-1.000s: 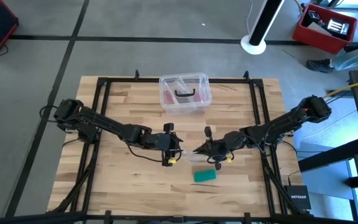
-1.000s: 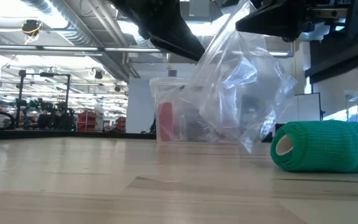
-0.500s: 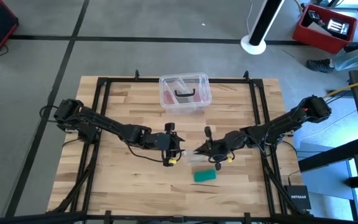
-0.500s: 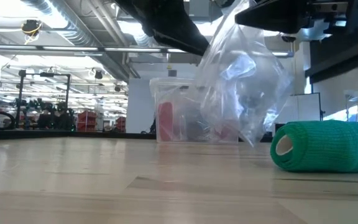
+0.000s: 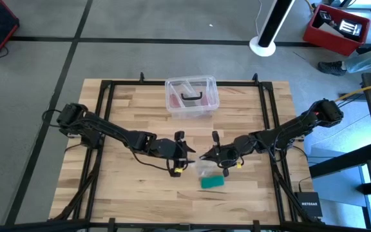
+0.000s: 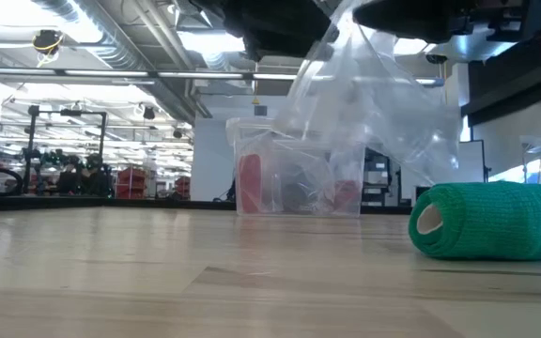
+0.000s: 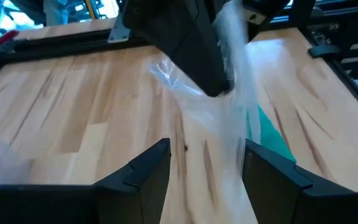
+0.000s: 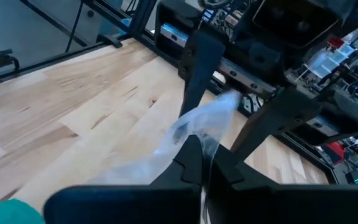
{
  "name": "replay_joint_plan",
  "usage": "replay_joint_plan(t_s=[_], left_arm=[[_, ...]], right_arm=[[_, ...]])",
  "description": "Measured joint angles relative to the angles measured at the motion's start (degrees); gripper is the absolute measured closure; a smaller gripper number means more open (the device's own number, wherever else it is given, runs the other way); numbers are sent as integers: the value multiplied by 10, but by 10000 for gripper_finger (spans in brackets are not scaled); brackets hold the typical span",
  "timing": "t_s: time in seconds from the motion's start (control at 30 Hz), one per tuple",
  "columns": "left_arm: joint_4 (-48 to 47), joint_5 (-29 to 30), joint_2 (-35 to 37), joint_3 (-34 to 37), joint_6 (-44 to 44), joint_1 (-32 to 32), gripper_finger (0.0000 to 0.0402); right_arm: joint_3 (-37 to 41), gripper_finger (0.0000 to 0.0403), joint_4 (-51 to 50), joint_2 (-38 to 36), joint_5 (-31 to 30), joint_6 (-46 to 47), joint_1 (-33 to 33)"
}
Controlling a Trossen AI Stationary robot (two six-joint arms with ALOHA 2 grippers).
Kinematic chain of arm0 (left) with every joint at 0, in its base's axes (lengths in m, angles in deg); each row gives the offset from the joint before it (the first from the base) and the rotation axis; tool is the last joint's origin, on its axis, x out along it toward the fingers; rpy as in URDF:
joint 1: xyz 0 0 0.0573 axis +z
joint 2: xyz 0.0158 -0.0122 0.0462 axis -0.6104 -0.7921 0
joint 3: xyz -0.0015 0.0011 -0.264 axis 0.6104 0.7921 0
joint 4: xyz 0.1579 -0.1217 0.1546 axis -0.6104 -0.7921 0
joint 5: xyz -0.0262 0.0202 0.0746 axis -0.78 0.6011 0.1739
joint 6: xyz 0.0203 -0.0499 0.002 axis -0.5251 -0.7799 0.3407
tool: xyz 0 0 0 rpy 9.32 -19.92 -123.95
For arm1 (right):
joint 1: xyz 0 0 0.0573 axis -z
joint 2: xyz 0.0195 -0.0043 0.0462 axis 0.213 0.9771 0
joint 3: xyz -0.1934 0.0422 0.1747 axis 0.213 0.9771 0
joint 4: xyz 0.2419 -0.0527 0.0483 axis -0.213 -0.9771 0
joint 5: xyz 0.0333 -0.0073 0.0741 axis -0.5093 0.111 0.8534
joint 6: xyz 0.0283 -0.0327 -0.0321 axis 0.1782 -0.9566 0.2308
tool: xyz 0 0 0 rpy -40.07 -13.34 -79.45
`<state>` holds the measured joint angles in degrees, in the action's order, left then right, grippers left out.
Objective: Roll bandage
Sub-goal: Open the transparent zip lock bag
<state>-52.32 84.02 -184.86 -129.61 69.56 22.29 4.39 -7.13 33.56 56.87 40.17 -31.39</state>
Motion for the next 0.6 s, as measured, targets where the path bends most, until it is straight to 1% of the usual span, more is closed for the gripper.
replay_joint_plan(t_s=[0.27,0.33,0.4,0.47,0.6], left_arm=[[4,0,-15,0,-37,9,224],[7,18,-19,0,-39,9,229],[2,45,-19,0,-37,9,245],[1,69,-19,0,-34,9,270],[-1,75,-19,0,-11,7,341]], right_arm=[[0,401,2,1,0,14,0],[0,401,2,1,0,14,0],[0,401,3,1,0,15,0],[0,401,4,1,0,15,0],[0,400,3,1,-1,15,0]])
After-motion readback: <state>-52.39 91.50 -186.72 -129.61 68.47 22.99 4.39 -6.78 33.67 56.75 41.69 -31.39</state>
